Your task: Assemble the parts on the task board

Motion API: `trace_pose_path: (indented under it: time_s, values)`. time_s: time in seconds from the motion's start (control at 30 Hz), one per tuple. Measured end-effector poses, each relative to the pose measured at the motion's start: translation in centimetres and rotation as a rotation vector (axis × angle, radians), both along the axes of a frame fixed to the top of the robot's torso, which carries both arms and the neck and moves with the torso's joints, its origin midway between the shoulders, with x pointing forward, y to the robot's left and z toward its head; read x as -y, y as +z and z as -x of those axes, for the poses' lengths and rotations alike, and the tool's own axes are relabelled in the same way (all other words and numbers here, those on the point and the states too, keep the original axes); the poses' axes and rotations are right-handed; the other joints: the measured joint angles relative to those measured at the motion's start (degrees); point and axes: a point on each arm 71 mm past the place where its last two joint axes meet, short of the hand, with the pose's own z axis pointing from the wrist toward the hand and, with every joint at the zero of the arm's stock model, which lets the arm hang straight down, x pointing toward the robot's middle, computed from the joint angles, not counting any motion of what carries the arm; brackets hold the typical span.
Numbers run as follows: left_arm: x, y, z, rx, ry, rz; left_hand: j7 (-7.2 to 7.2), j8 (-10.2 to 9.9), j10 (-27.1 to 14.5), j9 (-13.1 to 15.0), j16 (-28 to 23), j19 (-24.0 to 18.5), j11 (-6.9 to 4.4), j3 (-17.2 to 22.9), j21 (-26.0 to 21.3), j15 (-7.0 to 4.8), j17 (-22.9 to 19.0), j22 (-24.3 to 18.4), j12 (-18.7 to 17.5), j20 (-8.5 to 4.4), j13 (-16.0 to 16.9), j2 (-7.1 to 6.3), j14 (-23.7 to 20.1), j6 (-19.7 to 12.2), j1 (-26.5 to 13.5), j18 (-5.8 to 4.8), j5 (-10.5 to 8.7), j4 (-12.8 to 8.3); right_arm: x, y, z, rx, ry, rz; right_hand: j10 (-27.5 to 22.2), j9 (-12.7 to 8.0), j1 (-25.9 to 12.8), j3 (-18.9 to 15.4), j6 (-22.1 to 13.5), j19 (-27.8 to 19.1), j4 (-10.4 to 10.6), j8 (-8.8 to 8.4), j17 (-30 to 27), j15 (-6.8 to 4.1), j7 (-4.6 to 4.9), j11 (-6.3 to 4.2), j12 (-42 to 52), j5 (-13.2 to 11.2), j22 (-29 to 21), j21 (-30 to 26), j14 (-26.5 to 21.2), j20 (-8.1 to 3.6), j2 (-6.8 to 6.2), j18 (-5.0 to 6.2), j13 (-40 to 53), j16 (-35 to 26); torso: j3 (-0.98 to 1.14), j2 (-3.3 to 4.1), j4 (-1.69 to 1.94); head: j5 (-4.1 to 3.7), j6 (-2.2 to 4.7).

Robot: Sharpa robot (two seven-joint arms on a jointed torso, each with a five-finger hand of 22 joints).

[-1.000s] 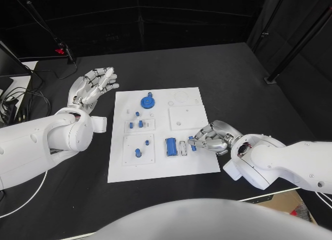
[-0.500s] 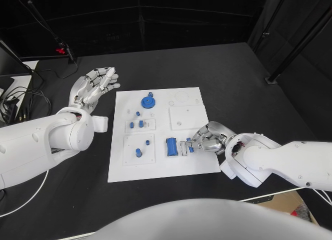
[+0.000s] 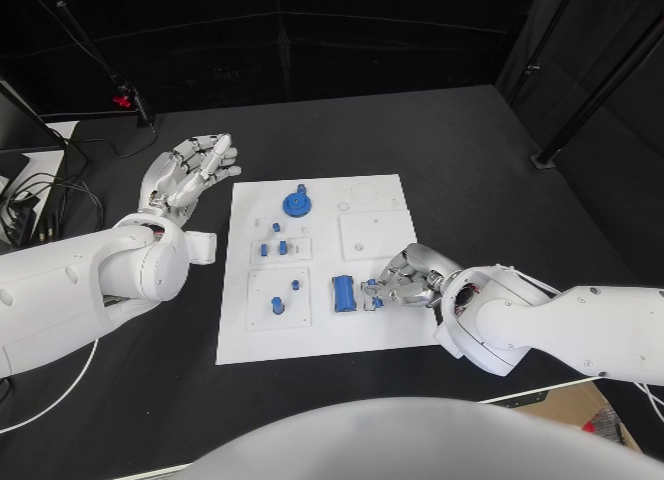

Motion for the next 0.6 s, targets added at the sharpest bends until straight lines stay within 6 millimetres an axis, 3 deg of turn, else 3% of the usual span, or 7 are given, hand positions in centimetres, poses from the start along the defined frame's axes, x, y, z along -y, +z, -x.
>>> trace_pose_path:
  time_s: [0.6]
  values:
    - [0.08,0.00,0.00,0.000,-0.002,0.001,-0.21,0.0,0.0,-0.1,0.0,0.0,0.00,0.0,0.0,0.00,-0.1,-0.1,0.0,0.00,0.0,0.00,0.0,-0.2,0.0,0.00,0.22,0.0,-0.39,-0.50,-0.42,-0.035,0.009,0.029,0.0,-0.4,-0.7,-1.6,0.8,0.2,1.3,-1.22,0.0,0.01,-0.06,0.00,0.0,0.0,0.0,0.0,0.0,-0.20,0.69,0.00,0.0,0.0,-0.01,0.00,0.02,0.06,0.00]
